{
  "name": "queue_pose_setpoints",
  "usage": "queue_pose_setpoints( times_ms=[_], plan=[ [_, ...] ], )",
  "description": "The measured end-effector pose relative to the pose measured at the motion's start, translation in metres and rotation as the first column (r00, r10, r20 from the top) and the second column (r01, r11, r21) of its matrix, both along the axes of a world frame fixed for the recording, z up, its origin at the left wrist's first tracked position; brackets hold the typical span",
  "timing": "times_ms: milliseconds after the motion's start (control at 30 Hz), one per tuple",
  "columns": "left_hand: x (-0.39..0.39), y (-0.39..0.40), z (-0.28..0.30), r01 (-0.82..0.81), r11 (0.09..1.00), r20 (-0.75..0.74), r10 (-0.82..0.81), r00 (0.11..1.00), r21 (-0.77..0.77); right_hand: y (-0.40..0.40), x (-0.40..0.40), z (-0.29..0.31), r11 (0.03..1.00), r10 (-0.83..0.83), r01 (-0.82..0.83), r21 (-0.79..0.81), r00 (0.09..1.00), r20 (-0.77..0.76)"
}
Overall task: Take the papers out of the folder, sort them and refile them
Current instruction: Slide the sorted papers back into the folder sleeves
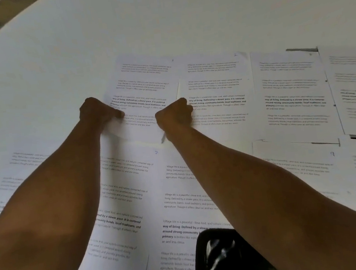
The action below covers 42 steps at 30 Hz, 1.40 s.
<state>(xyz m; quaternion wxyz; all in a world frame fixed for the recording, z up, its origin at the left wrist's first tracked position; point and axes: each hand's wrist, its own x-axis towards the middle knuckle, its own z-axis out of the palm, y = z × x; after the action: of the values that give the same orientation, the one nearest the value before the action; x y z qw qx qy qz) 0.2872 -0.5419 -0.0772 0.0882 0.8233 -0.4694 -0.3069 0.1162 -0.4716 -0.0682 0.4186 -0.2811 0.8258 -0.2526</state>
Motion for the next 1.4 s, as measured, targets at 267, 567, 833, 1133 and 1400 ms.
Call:
queue_pose_setpoints(
  times_ms=[267, 567, 833, 1133, 1400],
  plan=[
    [0.002, 0.010, 0.029, -0.046, 0.945, -0.116, 0.009, 0.993, -0.323, 0.000, -0.011, 0.003, 0.991, 0.075, -0.080, -0.105, 0.996, -0.051],
    [0.002, 0.084, 0.109, -0.163, 0.839, -0.253, 0.032, 0.967, -0.519, 0.049, -0.033, 0.052, 0.967, 0.099, 0.007, -0.255, 0.912, 0.398],
    [-0.032, 0.230, 0.124, -0.266, 0.932, -0.623, 0.057, 0.780, -0.248, 0.186, -0.099, 0.072, 0.977, 0.093, -0.012, -0.214, 0.925, 0.369],
    [-0.085, 0.385, 0.108, -0.085, 0.996, -0.685, 0.034, 0.728, -0.040, 0.366, -0.174, 0.081, 0.986, 0.012, 0.061, -0.158, 0.905, 0.426],
    [-0.167, 0.492, 0.090, 0.164, 0.985, -0.731, -0.069, 0.678, 0.059, 0.476, -0.248, 0.083, 0.934, -0.081, 0.248, -0.256, 0.846, 0.526]
  ],
)
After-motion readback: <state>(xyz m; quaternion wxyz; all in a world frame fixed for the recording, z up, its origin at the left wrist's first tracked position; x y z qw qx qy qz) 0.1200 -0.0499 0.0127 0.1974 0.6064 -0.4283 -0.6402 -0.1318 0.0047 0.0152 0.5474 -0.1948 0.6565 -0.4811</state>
